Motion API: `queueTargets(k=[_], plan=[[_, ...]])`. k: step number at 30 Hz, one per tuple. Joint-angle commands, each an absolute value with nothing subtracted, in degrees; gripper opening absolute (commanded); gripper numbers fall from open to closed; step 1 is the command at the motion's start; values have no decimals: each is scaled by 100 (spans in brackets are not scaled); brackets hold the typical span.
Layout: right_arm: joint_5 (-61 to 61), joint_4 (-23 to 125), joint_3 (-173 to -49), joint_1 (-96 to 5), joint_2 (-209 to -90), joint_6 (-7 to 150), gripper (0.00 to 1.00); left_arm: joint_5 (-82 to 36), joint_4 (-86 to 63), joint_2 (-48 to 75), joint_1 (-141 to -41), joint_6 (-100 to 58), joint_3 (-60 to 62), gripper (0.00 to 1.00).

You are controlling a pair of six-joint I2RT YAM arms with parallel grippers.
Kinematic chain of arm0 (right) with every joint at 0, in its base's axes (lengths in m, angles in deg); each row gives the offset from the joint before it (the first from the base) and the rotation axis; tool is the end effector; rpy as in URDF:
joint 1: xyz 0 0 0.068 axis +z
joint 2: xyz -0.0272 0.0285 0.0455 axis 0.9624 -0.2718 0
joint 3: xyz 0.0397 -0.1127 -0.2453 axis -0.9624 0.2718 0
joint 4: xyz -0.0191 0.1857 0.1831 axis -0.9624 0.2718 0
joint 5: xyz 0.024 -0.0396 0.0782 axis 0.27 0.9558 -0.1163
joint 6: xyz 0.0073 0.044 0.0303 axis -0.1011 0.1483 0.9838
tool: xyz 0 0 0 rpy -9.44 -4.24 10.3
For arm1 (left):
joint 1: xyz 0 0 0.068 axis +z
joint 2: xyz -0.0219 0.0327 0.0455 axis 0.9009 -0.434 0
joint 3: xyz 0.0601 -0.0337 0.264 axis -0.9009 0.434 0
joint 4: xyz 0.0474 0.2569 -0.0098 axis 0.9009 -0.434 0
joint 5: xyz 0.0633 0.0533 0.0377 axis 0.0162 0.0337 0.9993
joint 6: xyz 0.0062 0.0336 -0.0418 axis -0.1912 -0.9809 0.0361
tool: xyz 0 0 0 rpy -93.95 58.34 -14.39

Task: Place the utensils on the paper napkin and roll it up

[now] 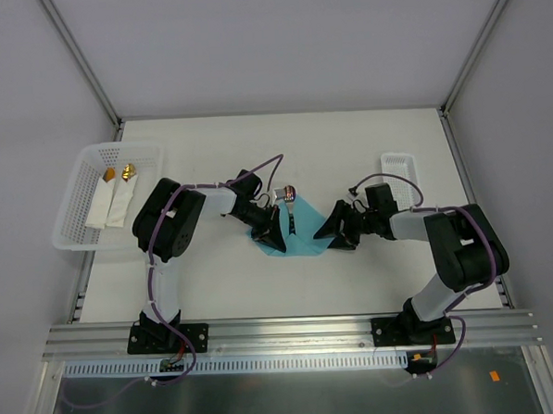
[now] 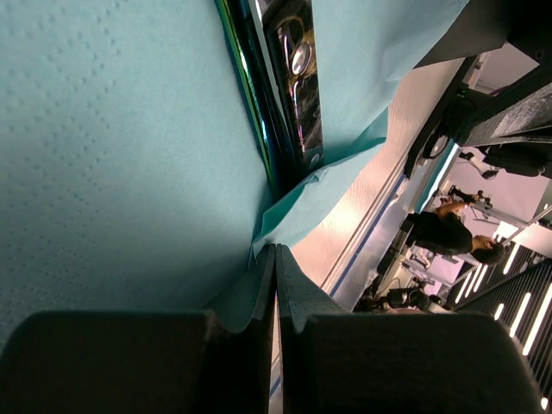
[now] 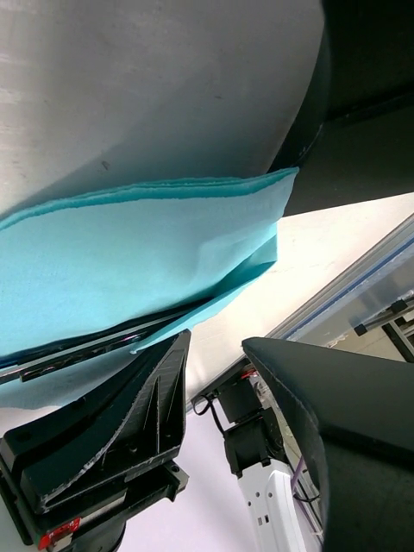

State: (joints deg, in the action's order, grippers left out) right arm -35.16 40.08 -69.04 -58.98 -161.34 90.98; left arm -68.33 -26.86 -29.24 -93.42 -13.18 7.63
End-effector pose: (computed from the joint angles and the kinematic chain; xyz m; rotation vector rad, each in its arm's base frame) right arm 0.2594 0.0960 0.1209 -0.1252 2.4828 1.2327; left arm 0.3177 -0.2100 0.1001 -0.5351 -2.6883 1.4957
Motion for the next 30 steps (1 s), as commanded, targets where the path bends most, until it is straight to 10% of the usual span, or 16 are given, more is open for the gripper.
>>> queueTargets(k=[1,6,11,18,24,30], plan=[[-2004,5027,-6617,-5920,-16443,8425,43,-6513,-2641,-2941,-9293,-1377,875,0],[-2154,5229,-6836,-5631,-16566,8311,66,-6548,-2632,-2976,-9293,-1369,857,0],[-2022,5493,-7021,-5586,-16961,8082,65,-6548,-2623,-2976,-9284,-1369,866,0],[-2039,5160,-6741,-5638,-16647,8258,36,-6557,-2606,-2976,-9275,-1377,892,0],[-2523,5229,-6960,-5604,-16848,8144,66,-6575,-2606,-2985,-9266,-1369,875,0],[-2330,5466,-7074,-5481,-17085,7915,65,-6566,-2588,-2985,-9266,-1351,893,0]])
